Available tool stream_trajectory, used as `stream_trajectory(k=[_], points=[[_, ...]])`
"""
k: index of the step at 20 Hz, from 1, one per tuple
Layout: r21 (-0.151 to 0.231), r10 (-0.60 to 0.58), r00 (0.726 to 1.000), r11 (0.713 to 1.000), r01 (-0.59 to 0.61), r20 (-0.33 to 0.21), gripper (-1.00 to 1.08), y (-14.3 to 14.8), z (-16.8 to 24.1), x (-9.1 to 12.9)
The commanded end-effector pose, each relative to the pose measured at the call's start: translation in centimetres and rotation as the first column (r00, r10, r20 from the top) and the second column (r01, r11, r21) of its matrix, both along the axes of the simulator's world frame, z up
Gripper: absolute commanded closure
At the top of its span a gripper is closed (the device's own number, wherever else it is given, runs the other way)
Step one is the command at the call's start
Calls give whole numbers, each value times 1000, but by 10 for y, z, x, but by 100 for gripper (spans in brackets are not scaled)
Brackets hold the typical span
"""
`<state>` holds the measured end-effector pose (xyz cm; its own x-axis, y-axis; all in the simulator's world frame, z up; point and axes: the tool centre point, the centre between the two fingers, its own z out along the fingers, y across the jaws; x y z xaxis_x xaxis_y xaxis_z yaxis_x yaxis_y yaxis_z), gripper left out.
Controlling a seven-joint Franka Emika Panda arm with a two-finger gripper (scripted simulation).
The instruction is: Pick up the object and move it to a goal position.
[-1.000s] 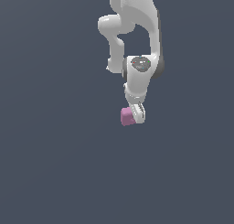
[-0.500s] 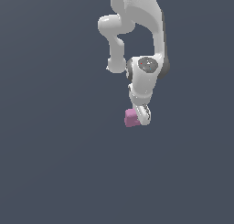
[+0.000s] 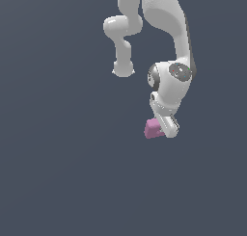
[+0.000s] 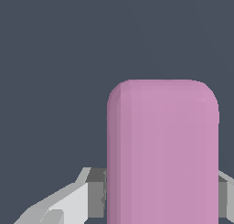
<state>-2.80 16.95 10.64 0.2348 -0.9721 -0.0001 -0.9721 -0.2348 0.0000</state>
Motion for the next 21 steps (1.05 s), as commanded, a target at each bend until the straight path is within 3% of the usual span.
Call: stream_trajectory(k=[1,10,21], points=[[0,0,1000,1000,0,1,108,18,3,9],[0,0,1000,1000,0,0,108,57,7,30],[0,0,1000,1000,0,0,108,63,8,34]])
